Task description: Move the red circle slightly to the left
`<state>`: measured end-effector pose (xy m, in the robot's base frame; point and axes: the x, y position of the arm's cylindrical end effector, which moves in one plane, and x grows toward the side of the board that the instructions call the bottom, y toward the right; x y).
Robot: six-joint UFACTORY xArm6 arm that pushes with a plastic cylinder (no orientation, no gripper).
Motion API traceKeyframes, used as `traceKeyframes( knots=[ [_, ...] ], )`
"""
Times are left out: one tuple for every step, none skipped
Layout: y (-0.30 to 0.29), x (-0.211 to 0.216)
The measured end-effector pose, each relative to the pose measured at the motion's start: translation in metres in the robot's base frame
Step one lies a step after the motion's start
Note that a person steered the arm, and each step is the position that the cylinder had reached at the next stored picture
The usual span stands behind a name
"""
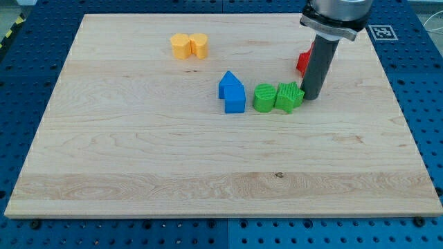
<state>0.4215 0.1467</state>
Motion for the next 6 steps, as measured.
traceKeyframes(
  knots=[
    [-0.033,0.000],
    [-0.052,0.000],
    [-0.020,0.000],
    [0.035,-0.001],
    [0.065,-0.026],
    [0.065,-0.073]
  ],
)
